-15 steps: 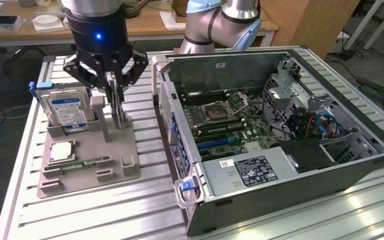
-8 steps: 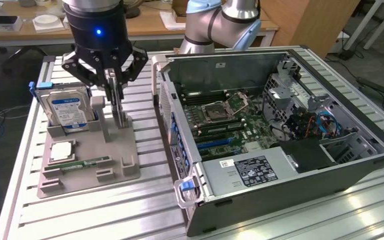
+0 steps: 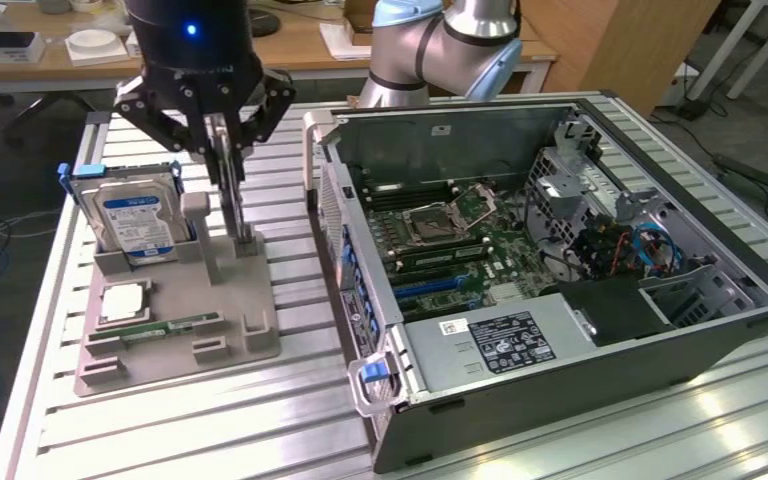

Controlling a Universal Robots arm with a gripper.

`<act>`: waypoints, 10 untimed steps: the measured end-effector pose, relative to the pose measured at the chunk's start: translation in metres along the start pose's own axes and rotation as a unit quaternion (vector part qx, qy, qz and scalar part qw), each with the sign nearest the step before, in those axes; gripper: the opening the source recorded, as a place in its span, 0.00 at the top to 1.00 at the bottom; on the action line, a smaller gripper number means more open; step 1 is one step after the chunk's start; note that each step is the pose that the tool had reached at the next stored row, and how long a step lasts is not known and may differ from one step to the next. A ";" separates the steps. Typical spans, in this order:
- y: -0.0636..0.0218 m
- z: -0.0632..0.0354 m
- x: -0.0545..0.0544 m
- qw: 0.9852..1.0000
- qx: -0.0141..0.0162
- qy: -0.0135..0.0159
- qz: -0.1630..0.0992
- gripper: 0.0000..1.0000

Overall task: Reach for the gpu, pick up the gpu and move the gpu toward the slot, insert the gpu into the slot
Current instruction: 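Pick up the gpu and move the gpu toward the slot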

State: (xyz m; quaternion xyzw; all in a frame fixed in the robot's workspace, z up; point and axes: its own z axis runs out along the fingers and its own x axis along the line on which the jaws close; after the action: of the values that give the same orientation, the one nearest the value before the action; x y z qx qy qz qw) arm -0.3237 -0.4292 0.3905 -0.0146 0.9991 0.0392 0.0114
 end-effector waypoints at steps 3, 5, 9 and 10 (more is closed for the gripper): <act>0.0007 -0.0093 0.000 1.000 0.000 0.000 -0.003 0.73; 0.0013 -0.0164 0.000 1.000 0.000 0.000 -0.004 0.73; 0.0022 -0.0288 -0.001 1.000 0.000 0.000 -0.004 0.73; 0.0023 -0.0302 -0.001 1.000 0.001 0.000 -0.004 0.73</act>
State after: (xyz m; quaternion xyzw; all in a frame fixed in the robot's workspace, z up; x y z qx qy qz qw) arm -0.3236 -0.4293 0.4207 -0.0187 0.9990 0.0385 0.0112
